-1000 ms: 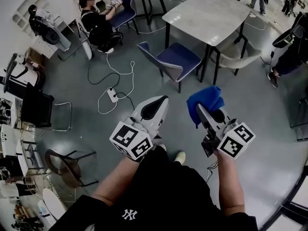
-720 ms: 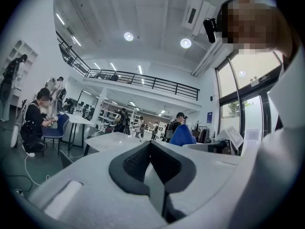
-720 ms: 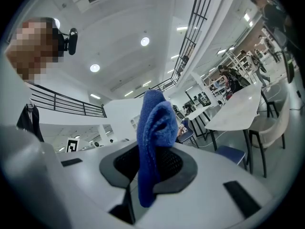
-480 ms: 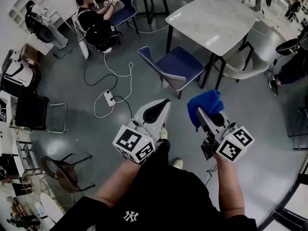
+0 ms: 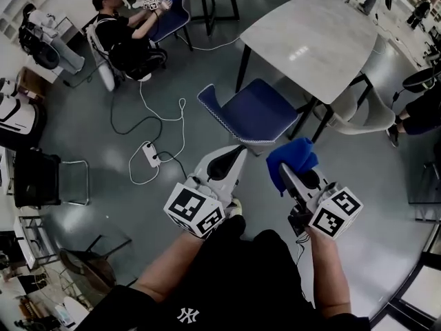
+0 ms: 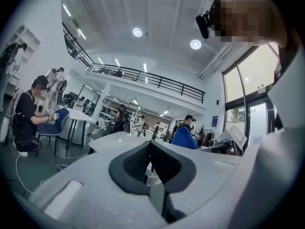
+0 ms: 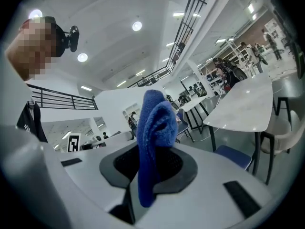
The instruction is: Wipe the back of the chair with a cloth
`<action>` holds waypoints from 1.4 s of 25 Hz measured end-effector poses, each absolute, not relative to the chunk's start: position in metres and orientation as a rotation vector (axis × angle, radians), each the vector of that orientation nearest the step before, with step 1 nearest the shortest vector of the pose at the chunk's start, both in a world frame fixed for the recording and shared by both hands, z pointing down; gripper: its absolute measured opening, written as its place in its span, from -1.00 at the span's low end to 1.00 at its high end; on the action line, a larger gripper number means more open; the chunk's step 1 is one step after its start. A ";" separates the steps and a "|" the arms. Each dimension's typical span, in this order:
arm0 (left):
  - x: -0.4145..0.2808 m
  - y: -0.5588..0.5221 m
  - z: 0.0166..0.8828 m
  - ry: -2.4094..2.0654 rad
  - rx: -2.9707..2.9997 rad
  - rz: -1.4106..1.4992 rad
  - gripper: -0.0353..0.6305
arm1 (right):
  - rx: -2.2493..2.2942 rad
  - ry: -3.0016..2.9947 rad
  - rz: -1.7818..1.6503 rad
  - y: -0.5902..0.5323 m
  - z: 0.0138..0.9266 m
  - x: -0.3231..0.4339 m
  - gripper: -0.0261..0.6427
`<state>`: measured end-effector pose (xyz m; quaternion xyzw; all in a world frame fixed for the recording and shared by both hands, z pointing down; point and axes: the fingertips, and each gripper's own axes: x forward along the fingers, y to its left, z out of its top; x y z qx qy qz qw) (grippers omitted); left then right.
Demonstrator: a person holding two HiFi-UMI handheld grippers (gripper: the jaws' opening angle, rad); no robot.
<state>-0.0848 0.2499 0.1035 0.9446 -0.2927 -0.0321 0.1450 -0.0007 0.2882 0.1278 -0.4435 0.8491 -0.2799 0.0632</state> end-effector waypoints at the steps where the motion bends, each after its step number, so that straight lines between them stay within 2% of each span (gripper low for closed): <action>1: -0.086 0.239 0.105 -0.837 2.711 -0.102 -0.87 | -1.357 2.564 -0.853 0.278 0.130 -0.001 -0.67; 12: -0.078 0.166 0.136 -0.913 2.672 -0.024 -0.87 | -1.312 2.647 -0.941 0.192 0.153 0.007 -0.67; 25: -0.021 0.053 0.183 -1.112 2.543 0.073 -0.87 | -0.952 2.874 -1.160 0.070 0.230 0.038 -0.67; 35: -0.036 0.024 0.214 -1.246 2.431 0.112 -0.87 | -0.780 2.952 -1.316 0.056 0.285 0.016 -0.67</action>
